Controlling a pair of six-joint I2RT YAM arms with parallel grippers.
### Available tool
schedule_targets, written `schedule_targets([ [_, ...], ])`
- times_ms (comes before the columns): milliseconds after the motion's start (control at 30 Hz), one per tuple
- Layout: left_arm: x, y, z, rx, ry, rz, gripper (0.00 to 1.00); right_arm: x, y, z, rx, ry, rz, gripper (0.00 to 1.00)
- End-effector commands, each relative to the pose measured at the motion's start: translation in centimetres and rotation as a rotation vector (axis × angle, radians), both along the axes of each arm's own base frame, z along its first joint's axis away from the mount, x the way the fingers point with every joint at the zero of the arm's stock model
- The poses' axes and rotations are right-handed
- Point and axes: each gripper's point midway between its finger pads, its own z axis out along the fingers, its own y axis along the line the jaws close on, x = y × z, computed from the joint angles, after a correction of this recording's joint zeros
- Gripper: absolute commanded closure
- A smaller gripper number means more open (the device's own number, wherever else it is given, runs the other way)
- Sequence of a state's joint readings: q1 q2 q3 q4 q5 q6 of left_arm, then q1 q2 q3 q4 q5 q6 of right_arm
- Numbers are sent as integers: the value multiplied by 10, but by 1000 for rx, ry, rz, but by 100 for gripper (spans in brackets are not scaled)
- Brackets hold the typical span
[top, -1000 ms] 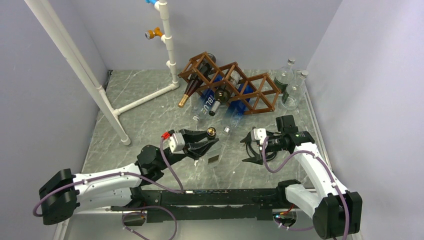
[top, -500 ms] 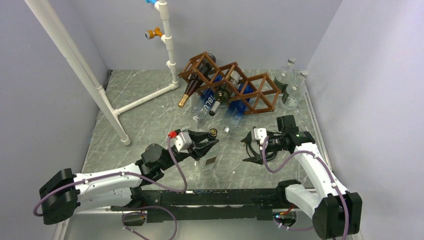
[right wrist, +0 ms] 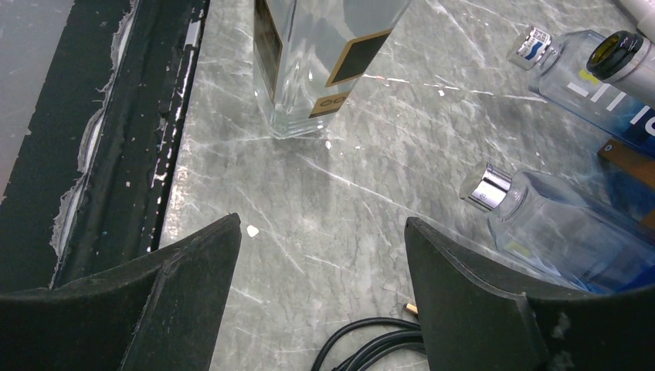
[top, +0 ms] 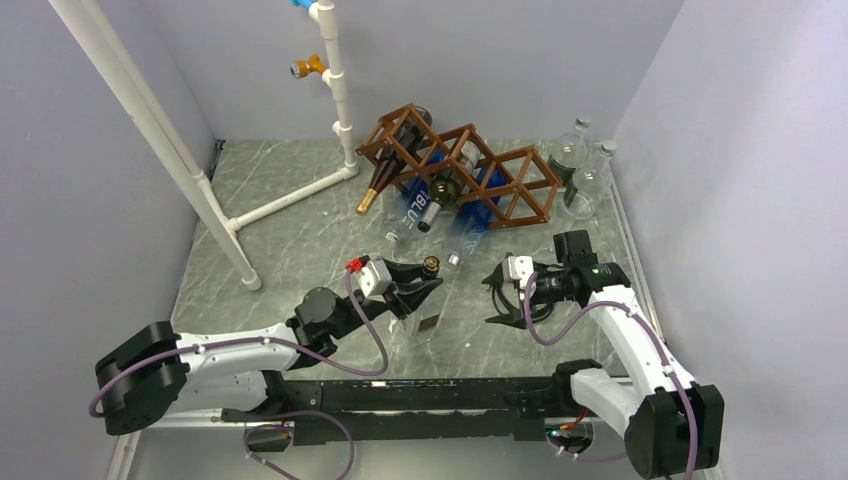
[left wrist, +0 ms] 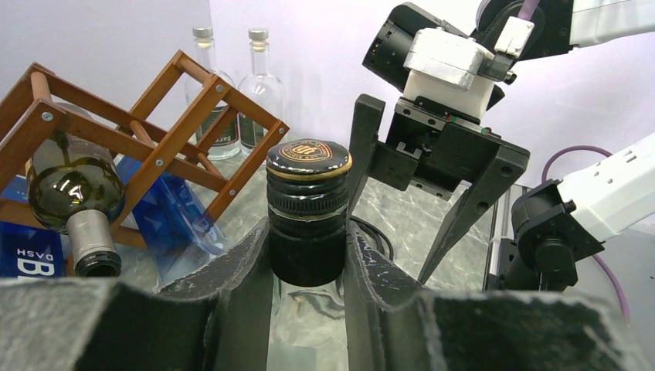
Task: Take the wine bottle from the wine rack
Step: Place the wine bottle at the center of the board.
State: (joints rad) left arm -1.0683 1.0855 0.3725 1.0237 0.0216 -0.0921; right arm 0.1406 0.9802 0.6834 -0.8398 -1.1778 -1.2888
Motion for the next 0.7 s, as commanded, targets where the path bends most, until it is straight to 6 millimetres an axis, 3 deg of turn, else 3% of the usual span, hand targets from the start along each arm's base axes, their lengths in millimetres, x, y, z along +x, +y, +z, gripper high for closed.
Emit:
schedule_targets([
  [0, -8, 15, 73, -267, -101, -17, 100, 4, 2, 14, 23, -53, 7, 20],
  [500, -2, 1, 47, -237, -35, -57, 100, 5, 1, 13, 20, -52, 4, 19],
  [667, -2, -2, 39, -221, -19, -66, 91, 4, 2, 13, 21, -50, 5, 19],
])
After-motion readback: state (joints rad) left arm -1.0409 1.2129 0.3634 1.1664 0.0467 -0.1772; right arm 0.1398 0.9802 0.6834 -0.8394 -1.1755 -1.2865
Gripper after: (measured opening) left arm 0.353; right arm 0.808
